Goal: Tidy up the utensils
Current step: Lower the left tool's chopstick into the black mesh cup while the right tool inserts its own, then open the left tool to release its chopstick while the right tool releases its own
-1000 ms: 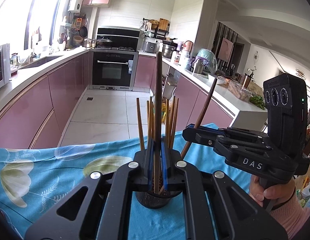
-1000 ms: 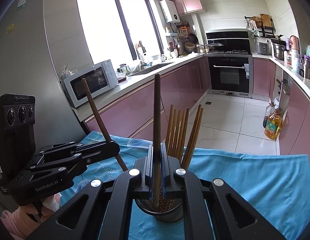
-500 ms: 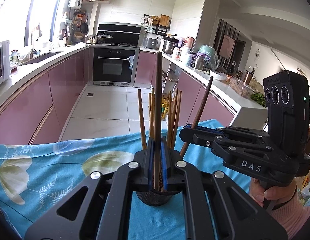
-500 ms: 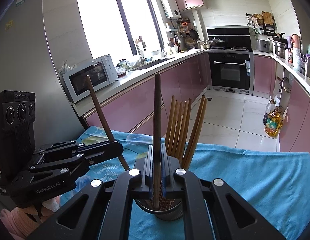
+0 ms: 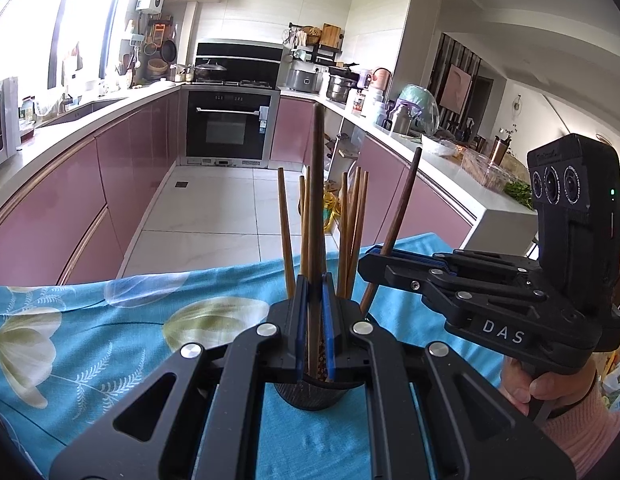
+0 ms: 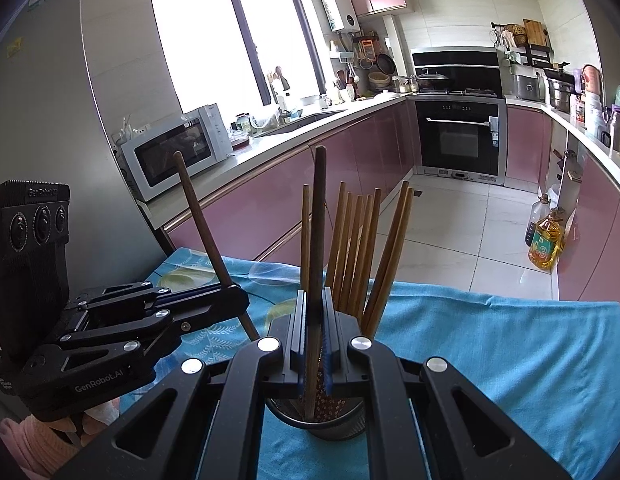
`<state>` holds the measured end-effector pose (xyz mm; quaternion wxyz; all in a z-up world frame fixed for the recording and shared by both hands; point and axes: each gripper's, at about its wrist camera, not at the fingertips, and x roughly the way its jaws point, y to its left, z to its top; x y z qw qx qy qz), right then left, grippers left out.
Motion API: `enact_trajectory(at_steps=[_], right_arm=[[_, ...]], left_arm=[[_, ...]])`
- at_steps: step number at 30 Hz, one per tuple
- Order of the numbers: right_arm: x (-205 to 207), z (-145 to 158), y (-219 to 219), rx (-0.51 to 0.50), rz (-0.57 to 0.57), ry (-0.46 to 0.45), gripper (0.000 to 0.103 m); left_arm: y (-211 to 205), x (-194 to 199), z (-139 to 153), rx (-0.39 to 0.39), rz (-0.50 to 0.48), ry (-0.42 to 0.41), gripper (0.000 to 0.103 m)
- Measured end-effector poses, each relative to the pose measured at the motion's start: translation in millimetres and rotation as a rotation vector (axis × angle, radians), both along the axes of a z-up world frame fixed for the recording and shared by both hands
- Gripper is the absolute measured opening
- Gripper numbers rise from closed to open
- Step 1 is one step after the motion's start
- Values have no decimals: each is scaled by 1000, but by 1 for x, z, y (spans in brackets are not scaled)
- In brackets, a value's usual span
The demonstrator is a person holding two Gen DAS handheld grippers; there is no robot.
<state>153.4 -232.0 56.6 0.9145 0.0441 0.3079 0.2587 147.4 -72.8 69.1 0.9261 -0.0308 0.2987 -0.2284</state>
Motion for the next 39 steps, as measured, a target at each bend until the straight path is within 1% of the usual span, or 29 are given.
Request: enact_trajectory(at_steps=[14,33,35,36,37,39], right_arm=[[5,-4,3,-13,-16,-1,6],[15,-10,2,1,-47,15,8],[15,-10,1,4,-52,14,13],[14,-10,0,5,-54,13,20],[13,-10,0,6,-56,13,22],[10,-9,0,8,-54,11,22]], left_arm=[[-7,12,-9,15,11,14,8],[-10,20,-15,25,11,20,8],[-10,19,-17,25,14,21,12],[-9,19,-17,26,16,20,15],[-9,17,-18,29,18,18,19],[-8,15,-20,35,24,14,25]])
